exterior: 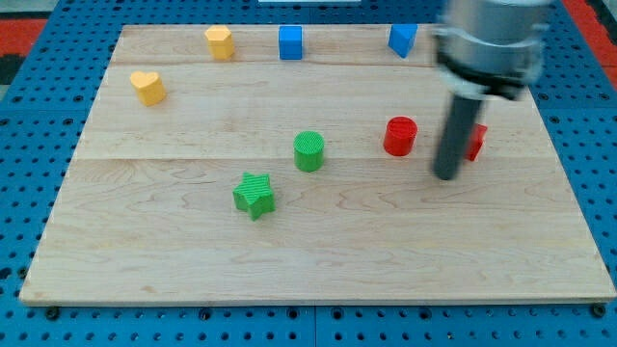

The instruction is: Place the green circle below the red circle

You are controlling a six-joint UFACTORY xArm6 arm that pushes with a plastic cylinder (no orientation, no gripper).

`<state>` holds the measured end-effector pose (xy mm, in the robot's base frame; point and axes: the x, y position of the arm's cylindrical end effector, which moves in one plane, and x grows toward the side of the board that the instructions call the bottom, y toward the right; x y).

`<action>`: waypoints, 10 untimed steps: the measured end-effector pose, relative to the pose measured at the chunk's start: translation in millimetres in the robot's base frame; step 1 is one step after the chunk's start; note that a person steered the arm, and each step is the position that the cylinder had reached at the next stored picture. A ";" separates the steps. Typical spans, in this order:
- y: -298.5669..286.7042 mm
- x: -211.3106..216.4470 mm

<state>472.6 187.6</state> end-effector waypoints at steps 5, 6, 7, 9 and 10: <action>-140.9 -131.6; -193.1 -117.2; -231.6 -70.6; -169.5 -14.2; -217.9 -3.5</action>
<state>469.1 -30.2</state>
